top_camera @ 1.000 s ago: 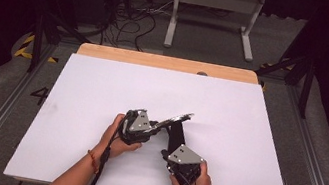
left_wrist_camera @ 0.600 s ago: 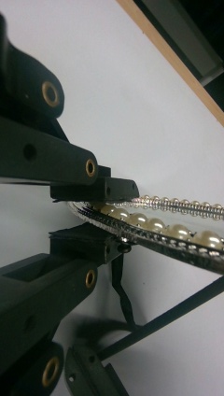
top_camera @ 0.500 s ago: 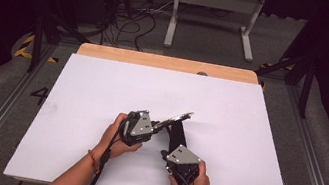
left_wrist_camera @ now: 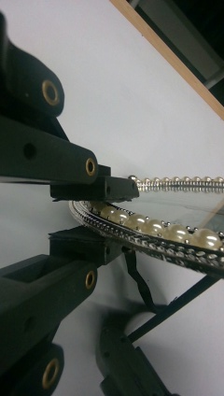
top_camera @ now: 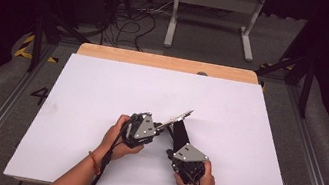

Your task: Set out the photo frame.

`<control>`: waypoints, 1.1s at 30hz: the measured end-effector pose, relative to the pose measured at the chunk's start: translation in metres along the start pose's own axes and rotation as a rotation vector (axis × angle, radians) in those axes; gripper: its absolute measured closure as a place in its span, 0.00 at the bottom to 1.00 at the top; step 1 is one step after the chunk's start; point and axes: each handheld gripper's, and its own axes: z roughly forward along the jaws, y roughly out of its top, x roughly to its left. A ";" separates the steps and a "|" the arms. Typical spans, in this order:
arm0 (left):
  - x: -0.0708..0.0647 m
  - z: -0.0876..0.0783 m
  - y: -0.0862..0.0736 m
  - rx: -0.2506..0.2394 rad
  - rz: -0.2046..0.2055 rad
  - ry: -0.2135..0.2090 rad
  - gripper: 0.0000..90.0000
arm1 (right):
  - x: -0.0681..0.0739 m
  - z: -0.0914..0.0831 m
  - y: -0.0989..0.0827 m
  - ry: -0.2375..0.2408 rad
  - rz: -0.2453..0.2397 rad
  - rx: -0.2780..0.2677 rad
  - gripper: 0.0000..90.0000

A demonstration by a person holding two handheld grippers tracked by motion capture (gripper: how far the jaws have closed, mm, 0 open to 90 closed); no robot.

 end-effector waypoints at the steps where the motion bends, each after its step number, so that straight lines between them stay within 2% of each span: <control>1: 0.000 0.000 0.000 -0.003 0.000 -0.002 0.86 | -0.001 0.000 0.000 -0.003 0.002 0.001 1.00; 10: 0.000 -0.003 0.002 -0.025 -0.005 -0.009 0.86 | -0.011 -0.005 -0.001 0.010 0.011 0.002 1.00; 14: -0.002 -0.003 0.004 -0.022 0.012 -0.005 0.87 | -0.014 -0.006 -0.002 0.012 0.013 0.004 1.00; 26: -0.003 -0.002 0.004 -0.023 0.003 -0.005 0.87 | -0.021 -0.006 -0.004 -0.005 0.025 0.004 1.00; 33: -0.008 -0.002 0.008 -0.041 0.036 0.011 0.88 | -0.025 -0.006 -0.005 -0.021 0.017 0.004 1.00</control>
